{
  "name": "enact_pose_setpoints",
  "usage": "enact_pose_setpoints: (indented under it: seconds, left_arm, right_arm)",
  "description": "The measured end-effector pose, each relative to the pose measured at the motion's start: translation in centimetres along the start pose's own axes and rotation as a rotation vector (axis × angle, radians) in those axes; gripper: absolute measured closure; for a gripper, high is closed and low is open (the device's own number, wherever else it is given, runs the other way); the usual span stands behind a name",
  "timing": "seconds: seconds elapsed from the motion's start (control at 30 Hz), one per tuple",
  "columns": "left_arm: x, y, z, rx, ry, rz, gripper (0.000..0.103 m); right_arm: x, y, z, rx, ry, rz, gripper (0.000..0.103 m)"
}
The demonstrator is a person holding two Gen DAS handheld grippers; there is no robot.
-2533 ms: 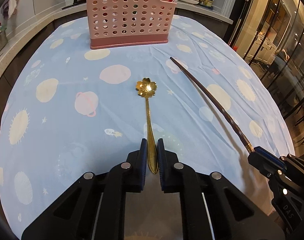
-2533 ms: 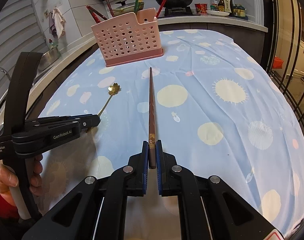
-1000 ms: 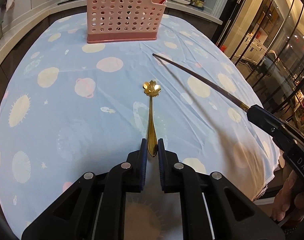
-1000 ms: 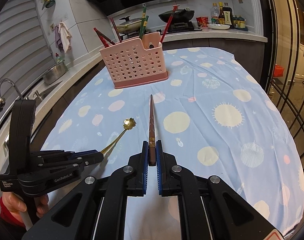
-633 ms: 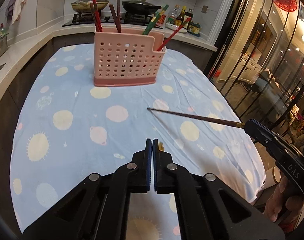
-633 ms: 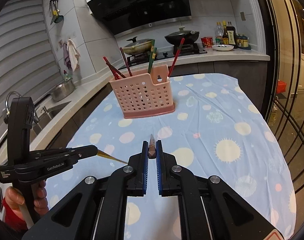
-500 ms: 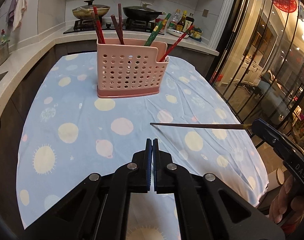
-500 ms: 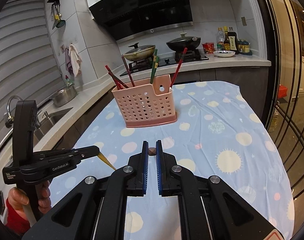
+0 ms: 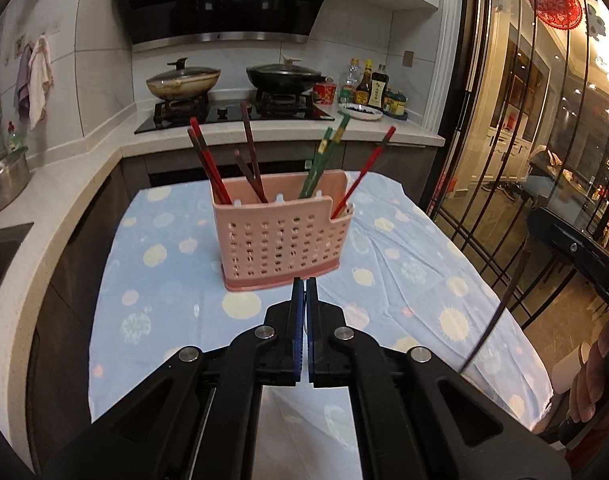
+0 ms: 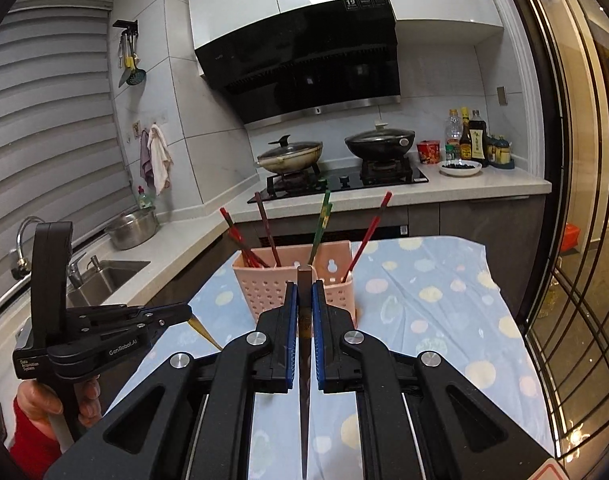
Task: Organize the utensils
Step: 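Lift the gold spoon and brown chopstick and carry them toward the pink holder, then lower the gold spoon into the pink holder while the right lowers the brown chopstick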
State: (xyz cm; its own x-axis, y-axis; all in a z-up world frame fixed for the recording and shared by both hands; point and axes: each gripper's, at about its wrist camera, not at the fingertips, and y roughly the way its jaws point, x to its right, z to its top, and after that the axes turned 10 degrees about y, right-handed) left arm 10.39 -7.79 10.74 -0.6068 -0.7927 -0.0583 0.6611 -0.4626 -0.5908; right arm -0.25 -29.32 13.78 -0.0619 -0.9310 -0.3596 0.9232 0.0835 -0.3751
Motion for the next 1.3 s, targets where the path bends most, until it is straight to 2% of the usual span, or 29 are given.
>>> enact_pose_setpoints:
  seconds: [0.43,0.63,0.83,1.1,1.3]
  left_arm:
    - [-5.4,0.2,12.7,0.172,0.03,0.103,0.102]
    - [-7.0,2.5,15.7,0.17,0.036,0.128,0.102]
    - [-8.1,4.8,15.3,0.123,0.027,0.128,0.102]
    - [-8.8,7.6,13.0,0.054,0.019,0.123,0.102]
    - [-9.2,9.1,12.0,0.026,0.002,0.139,0.1]
  right_arm:
    - [-3.1,5.5,12.3,0.175,-0.033,0.027,0.096]
    - [-4.7,9.6,16.1,0.196,-0.03,0.041,0.096]
    - [-5.2,13.7,16.4,0.163,-0.021,0.038,0.096]
    - [-4.9,18.7,12.9,0.059,-0.022,0.004,0.096]
    - [-4.1,20.0,11.5,0.025,-0.019,-0.019,0.095]
